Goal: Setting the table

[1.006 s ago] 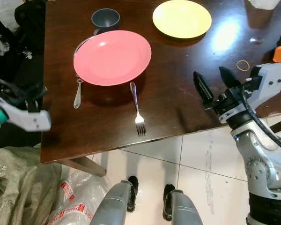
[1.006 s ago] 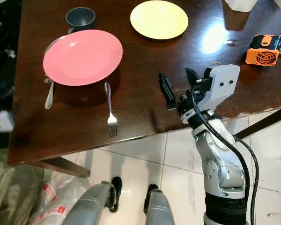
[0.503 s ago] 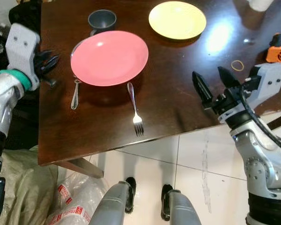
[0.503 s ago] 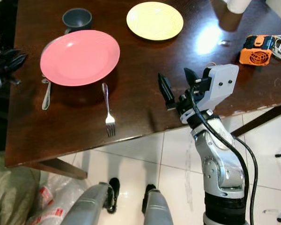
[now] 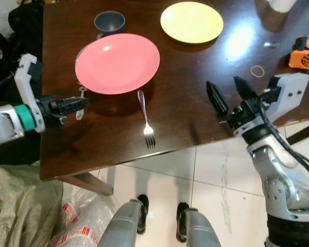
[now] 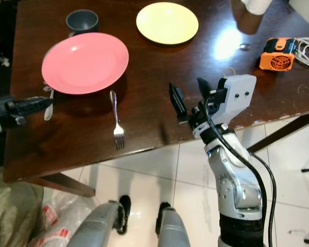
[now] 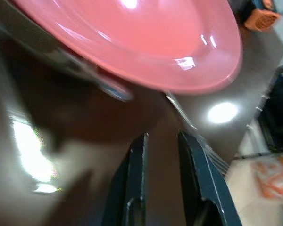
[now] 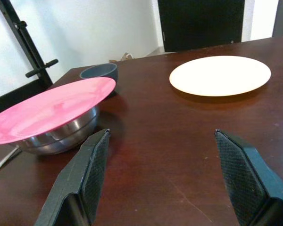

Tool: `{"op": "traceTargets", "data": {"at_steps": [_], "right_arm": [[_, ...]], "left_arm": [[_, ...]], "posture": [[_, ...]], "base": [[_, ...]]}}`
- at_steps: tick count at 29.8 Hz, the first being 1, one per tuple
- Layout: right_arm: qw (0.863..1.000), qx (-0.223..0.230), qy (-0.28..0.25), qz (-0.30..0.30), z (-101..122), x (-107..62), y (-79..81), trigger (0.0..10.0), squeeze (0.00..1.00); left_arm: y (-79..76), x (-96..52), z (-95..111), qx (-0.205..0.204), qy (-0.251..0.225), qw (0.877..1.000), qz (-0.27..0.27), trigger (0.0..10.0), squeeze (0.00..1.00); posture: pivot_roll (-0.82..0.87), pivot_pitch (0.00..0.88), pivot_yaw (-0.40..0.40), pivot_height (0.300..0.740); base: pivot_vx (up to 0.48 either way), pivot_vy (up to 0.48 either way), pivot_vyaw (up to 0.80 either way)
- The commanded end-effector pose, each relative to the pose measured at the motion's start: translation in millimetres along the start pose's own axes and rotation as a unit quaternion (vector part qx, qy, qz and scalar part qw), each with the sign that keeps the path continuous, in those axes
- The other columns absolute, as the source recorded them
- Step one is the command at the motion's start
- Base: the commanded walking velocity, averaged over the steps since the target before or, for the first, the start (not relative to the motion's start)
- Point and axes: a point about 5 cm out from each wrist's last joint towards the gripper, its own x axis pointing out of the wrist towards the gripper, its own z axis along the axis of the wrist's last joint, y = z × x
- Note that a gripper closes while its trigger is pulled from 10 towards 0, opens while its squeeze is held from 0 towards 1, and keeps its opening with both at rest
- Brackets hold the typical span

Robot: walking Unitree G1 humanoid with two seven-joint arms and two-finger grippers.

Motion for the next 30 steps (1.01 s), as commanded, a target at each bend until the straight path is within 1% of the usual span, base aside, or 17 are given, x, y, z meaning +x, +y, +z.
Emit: {"op": "traceTargets", "data": {"at_steps": [1,2,3,5,6,8,9,11,14,16,18,23,24,26,27,29,30], "right_arm": [[1.0,0.003,0.001,-0.003,-2.8,-1.2,0.7,10.0,0.0],[1.0,0.004,0.0,-0.002,-2.6,-0.9,1.0,10.0,0.0],[1.0,0.004,0.0,-0.002,-2.6,-0.9,1.0,10.0,0.0],[1.0,0.005,-0.001,0.0,-2.8,-0.3,1.9,10.0,0.0],[1.0,0.005,-0.001,0.0,-2.8,-0.3,1.9,10.0,0.0],[1.0,0.008,-0.002,0.006,-3.3,0.9,3.5,10.0,0.0],[1.0,0.008,-0.002,0.006,-3.3,0.9,3.5,10.0,0.0],[1.0,0.009,-0.003,0.01,-3.4,1.9,4.8,10.0,0.0],[1.0,0.009,-0.006,0.014,-2.4,2.9,6.0,10.0,0.0],[1.0,0.008,-0.007,0.017,-1.3,3.3,6.0,10.0,0.0],[1.0,0.007,-0.008,0.018,-0.7,3.1,5.8,10.0,0.0],[1.0,0.006,-0.009,0.018,-0.4,3.2,5.8,10.0,0.0],[1.0,0.006,-0.009,0.018,-0.2,3.1,5.8,10.0,0.0],[1.0,0.006,-0.009,0.018,-0.2,3.1,5.8,10.0,0.0],[1.0,0.006,-0.009,0.018,-0.1,2.9,5.9,10.0,0.0],[1.0,0.006,-0.009,0.018,-0.1,2.9,5.9,10.0,0.0],[1.0,0.006,-0.008,0.018,0.0,2.4,5.6,10.0,0.0]], "left_arm": [[-14.1,9.4,-14.8,-0.039,0.026,0.999,-0.022,10.0,0.0],[-17.3,11.2,-16.8,-0.048,0.029,0.998,-0.032,10.0,0.0],[-17.3,11.2,-16.8,-0.048,0.029,0.998,-0.032,10.0,0.0],[-27.3,22.4,-22.9,-0.06,0.033,0.996,-0.057,10.0,0.0],[-27.3,22.4,-22.9,-0.06,0.033,0.996,-0.057,10.0,0.0],[-34.6,35.3,-26.0,-0.07,0.029,0.995,-0.066,10.0,0.0],[-34.6,35.3,-26.0,-0.07,0.029,0.995,-0.066,10.0,0.0],[-36.0,40.4,-26.7,-0.08,0.024,0.995,-0.061,10.0,0.0],[-33.8,39.8,-26.5,-0.086,0.016,0.995,-0.049,10.0,0.0],[-30.8,36.9,-23.6,-0.088,0.003,0.996,-0.026,10.0,0.0],[-29.8,33.2,-18.4,-0.074,-0.009,0.997,-0.013,10.0,0.0],[-28.4,29.0,-10.9,-0.068,-0.023,0.997,-0.011,10.0,0.0],[-27.6,25.6,-6.2,-0.067,-0.029,0.997,-0.015,10.0,0.0],[-27.6,25.6,-6.2,-0.067,-0.029,0.997,-0.015,10.0,0.0],[-26.5,20.0,-0.6,-0.061,-0.035,0.997,-0.017,10.0,0.0],[-26.5,20.0,-0.6,-0.061,-0.035,0.997,-0.017,10.0,0.0],[-23.0,12.0,6.1,-0.053,-0.043,0.998,-0.01,10.0,0.0]], "posture": [[0.17,0.153,0.095,0.74],[0.17,0.153,0.095,0.74],[0.17,0.153,0.095,0.74],[0.17,0.145,0.089,0.74],[0.17,0.145,0.089,0.74],[0.17,0.141,0.091,0.74],[0.17,0.141,0.091,0.74],[0.17,0.135,0.087,0.74],[0.17,0.133,0.086,0.74],[0.17,0.131,0.084,0.74],[0.17,0.129,0.085,0.74],[0.16,0.129,0.085,0.74],[0.16,0.13,0.086,0.74],[0.16,0.13,0.086,0.74],[0.16,0.131,0.085,0.74],[0.16,0.131,0.085,0.74],[0.16,0.135,0.09,0.74]], "base": [[0.0,0.0,0.0],[0.0,0.0,0.0],[0.0,0.0,0.0],[0.0,0.0,0.0],[0.0,0.0,0.0],[0.0,0.0,0.0],[0.0,0.0,0.0],[0.0,0.0,0.0],[0.0,0.0,0.0],[0.0,0.0,0.0],[0.0,0.0,0.0],[0.0,0.0,0.0],[0.0,0.0,0.0],[0.0,0.0,0.0],[0.0,0.0,0.0],[0.0,0.0,0.0],[0.0,0.0,0.0]]}}
